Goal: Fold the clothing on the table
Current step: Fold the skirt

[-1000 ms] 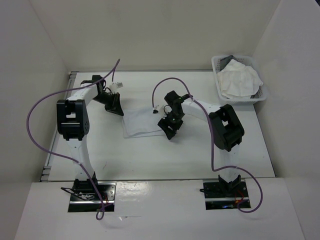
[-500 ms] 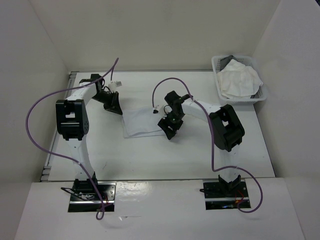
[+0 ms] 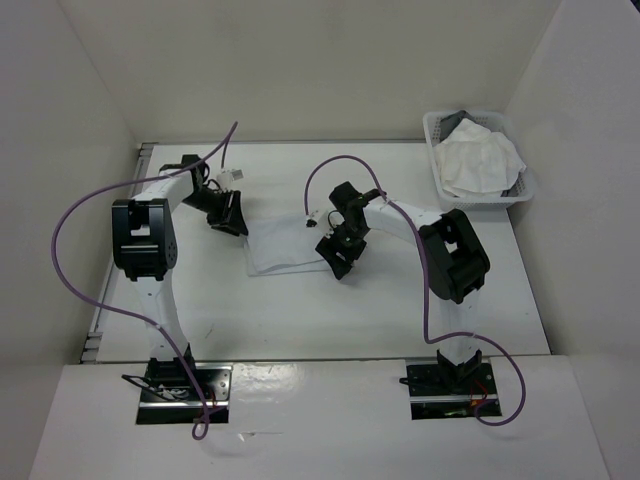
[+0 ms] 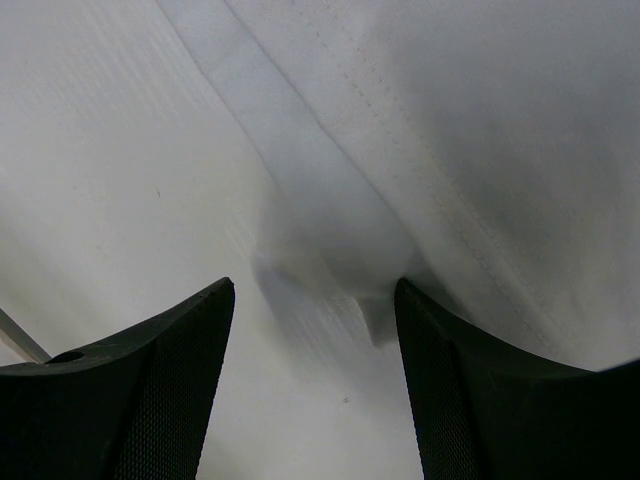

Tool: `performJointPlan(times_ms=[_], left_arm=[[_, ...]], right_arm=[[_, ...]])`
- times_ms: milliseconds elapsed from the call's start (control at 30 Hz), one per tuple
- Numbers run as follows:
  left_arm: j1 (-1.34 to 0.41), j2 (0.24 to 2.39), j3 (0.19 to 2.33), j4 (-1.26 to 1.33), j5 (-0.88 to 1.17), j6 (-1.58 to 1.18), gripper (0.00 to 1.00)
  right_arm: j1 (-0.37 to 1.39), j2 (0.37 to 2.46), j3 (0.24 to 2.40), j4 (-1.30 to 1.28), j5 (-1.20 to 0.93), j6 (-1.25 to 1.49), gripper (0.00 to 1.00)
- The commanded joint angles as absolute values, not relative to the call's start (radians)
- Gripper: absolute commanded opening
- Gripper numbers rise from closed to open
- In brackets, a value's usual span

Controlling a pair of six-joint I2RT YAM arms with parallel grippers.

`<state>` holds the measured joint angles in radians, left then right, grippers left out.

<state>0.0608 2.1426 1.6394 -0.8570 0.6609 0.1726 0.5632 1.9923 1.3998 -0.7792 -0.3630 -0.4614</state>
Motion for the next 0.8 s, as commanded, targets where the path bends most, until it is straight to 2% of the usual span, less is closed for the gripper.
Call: performJointPlan(times_ms=[0, 433, 767], left_arm=[[0.071, 2.141, 1.606, -0.833, 0.715, 0.144, 0.49], [0.071, 2.131, 1.563, -0.795, 0.827, 0.135, 0.44], [0.071, 2.167, 1.600, -0.805, 0.838, 0.144, 0.40]], right_arm=[[0.572, 2.016, 1.355, -0.773, -0.350, -0.459, 0.71], [0.572, 2.016, 1.355, -0.782, -0.341, -0.449, 0.71], [0.572, 2.016, 1.355, -0.792, -0.341, -0.449, 0.71]])
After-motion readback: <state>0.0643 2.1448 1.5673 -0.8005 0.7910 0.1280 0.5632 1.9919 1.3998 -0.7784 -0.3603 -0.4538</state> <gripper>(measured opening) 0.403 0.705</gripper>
